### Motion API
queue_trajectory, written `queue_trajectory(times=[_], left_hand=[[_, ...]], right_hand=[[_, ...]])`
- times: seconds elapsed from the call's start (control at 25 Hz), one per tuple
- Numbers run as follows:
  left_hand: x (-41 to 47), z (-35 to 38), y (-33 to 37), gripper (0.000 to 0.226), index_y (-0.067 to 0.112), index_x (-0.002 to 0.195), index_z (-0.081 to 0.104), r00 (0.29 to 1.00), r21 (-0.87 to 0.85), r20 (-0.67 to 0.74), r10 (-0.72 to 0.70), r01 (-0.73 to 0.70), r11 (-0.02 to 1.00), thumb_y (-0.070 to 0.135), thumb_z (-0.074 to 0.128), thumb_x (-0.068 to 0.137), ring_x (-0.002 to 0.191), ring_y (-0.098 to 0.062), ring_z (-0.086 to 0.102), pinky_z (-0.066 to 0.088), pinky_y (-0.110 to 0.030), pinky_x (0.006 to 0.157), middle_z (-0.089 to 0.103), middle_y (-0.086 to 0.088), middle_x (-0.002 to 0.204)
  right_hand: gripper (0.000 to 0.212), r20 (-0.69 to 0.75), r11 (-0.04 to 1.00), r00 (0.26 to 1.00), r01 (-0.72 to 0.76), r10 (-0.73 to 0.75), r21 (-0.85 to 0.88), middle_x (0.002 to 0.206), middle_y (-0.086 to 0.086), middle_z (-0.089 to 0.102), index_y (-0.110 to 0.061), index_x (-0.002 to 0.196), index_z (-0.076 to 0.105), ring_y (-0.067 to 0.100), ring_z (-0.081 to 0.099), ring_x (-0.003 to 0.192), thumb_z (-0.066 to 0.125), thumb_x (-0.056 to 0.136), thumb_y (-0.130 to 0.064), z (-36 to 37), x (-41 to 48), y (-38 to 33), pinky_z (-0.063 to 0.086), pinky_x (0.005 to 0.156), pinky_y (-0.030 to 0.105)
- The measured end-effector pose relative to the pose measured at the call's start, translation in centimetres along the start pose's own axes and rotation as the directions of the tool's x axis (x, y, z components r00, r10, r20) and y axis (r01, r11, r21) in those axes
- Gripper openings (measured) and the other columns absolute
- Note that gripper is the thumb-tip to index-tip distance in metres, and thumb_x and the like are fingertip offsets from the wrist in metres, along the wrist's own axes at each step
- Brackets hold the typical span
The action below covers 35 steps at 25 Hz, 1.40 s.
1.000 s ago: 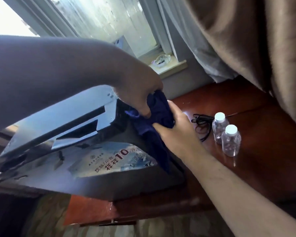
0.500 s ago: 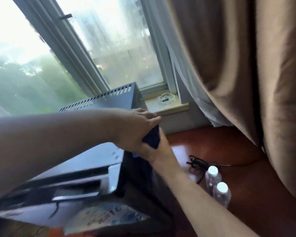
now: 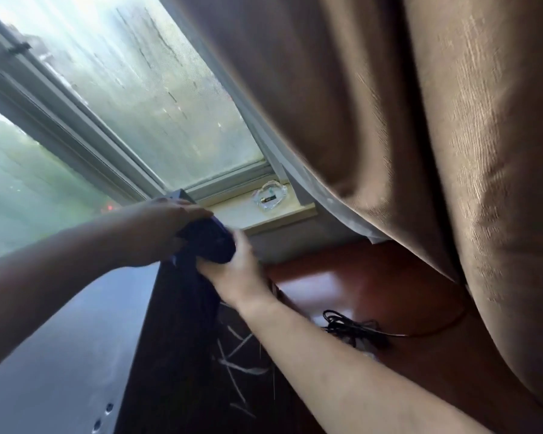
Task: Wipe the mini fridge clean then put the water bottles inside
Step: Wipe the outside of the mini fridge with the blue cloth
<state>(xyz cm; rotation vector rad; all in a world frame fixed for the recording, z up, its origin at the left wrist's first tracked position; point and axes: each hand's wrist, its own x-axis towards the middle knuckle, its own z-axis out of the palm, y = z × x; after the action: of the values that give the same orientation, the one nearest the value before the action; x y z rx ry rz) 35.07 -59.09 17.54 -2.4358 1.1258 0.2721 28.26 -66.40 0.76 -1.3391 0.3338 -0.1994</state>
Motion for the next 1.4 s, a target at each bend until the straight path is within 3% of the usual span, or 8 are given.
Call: queue_trajectory(times=[0.16, 0.28, 0.48, 0.6, 0.76, 0.96, 1.24, 1.4], left_hand=[[3.6, 0.0, -3.1, 0.067, 0.026, 0.153, 0.047, 0.982, -0.023, -0.169, -0.085, 0.082, 0.996, 0.006, 0.065, 0.092, 0.13, -0.03, 0.058, 0.046, -0.044, 0.109, 0.059, -0.002, 0.146], [5.9, 1.8, -3.5, 0.065, 0.024, 0.15, 0.051, 0.98, -0.021, -0.195, -0.04, 0.037, 0.999, 0.006, 0.065, 0.089, 0.129, -0.031, 0.059, 0.046, -0.042, 0.108, 0.06, -0.004, 0.144], [6.2, 2.7, -1.3, 0.051, 0.038, 0.129, 0.064, 1.0, 0.083, 0.006, 0.019, -0.019, 0.996, 0.019, 0.068, 0.083, 0.108, -0.023, 0.066, 0.053, -0.038, 0.096, 0.073, 0.007, 0.114], [2.6, 3.8, 2.6, 0.049, 0.039, 0.129, 0.065, 0.97, 0.078, 0.206, 0.126, -0.145, 0.986, 0.027, 0.075, 0.082, 0.1, -0.014, 0.065, 0.05, -0.026, 0.091, 0.071, 0.013, 0.111], [-3.1, 6.7, 8.2, 0.05, 0.035, 0.131, 0.064, 0.892, -0.018, 0.384, 0.241, -0.254, 0.967, 0.026, 0.075, 0.082, 0.106, -0.015, 0.066, 0.051, -0.025, 0.092, 0.071, 0.011, 0.116], [-10.9, 9.0, 13.2, 0.037, 0.024, 0.126, 0.066, 0.912, 0.116, 0.34, 0.229, -0.283, 0.952, 0.027, 0.061, 0.089, 0.111, -0.023, 0.065, 0.043, -0.023, 0.084, 0.072, 0.001, 0.117], [-16.3, 11.6, 16.1, 0.041, 0.02, 0.131, 0.06, 0.946, 0.242, 0.268, 0.185, -0.252, 0.937, 0.035, 0.06, 0.093, 0.118, -0.023, 0.062, 0.053, -0.036, 0.097, 0.068, 0.001, 0.123], [-15.7, 10.7, 15.5, 0.049, 0.019, 0.129, 0.06, 0.953, 0.278, 0.258, 0.157, -0.229, 0.933, 0.042, 0.068, 0.086, 0.118, -0.024, 0.062, 0.053, -0.038, 0.098, 0.068, 0.0, 0.122]], right_hand=[[0.069, 0.09, 0.993, 0.994, 0.073, -0.064, -0.09, 0.127, 0.0, 0.07, -0.046, 0.138, 0.048, 0.025, 0.064, 0.12, 0.073, 0.076, -0.03, 0.4, 6.9, -2.2, 0.052, 0.104, 0.045], [0.074, 0.132, 0.987, 0.991, 0.012, 0.009, -0.158, 0.129, -0.003, 0.069, -0.056, 0.137, 0.042, 0.026, 0.064, 0.121, 0.065, 0.07, -0.035, 0.0, 9.2, -0.4, 0.051, 0.106, 0.046], [0.07, 0.152, 0.986, 0.983, -0.078, 0.1, -0.149, 0.133, -0.001, 0.067, -0.046, 0.142, 0.044, 0.025, 0.06, 0.125, 0.069, 0.079, -0.028, -1.3, 4.1, 2.7, 0.048, 0.107, 0.041], [0.077, 0.096, 0.99, 0.989, -0.108, 0.117, -0.092, 0.129, -0.008, 0.07, -0.05, 0.14, 0.043, 0.017, 0.063, 0.123, 0.068, 0.069, -0.037, -1.1, -3.4, 7.1, 0.05, 0.106, 0.04], [0.076, 0.042, 0.986, 0.991, -0.12, 0.126, -0.119, 0.124, -0.014, 0.071, -0.051, 0.139, 0.044, 0.009, 0.066, 0.119, 0.059, 0.065, -0.042, -1.1, -13.3, 12.1, 0.049, 0.103, 0.028], [0.07, -0.092, 0.991, 0.991, -0.104, 0.096, -0.079, 0.124, -0.016, 0.07, -0.051, 0.137, 0.047, 0.008, 0.063, 0.121, 0.056, 0.07, -0.035, 0.5, -19.3, 15.0, 0.048, 0.108, 0.041], [0.082, -0.097, 1.0, 0.995, -0.019, 0.02, 0.017, 0.138, -0.009, 0.065, -0.045, 0.146, 0.043, 0.015, 0.056, 0.134, 0.056, 0.075, -0.007, 2.0, -23.8, 16.1, 0.04, 0.116, 0.053], [0.08, -0.099, 0.993, 0.995, -0.039, 0.028, -0.114, 0.15, -0.011, 0.052, -0.049, 0.15, 0.032, 0.011, 0.048, 0.139, 0.055, 0.088, -0.004, 2.0, -24.4, 13.7, 0.04, 0.116, 0.044]])
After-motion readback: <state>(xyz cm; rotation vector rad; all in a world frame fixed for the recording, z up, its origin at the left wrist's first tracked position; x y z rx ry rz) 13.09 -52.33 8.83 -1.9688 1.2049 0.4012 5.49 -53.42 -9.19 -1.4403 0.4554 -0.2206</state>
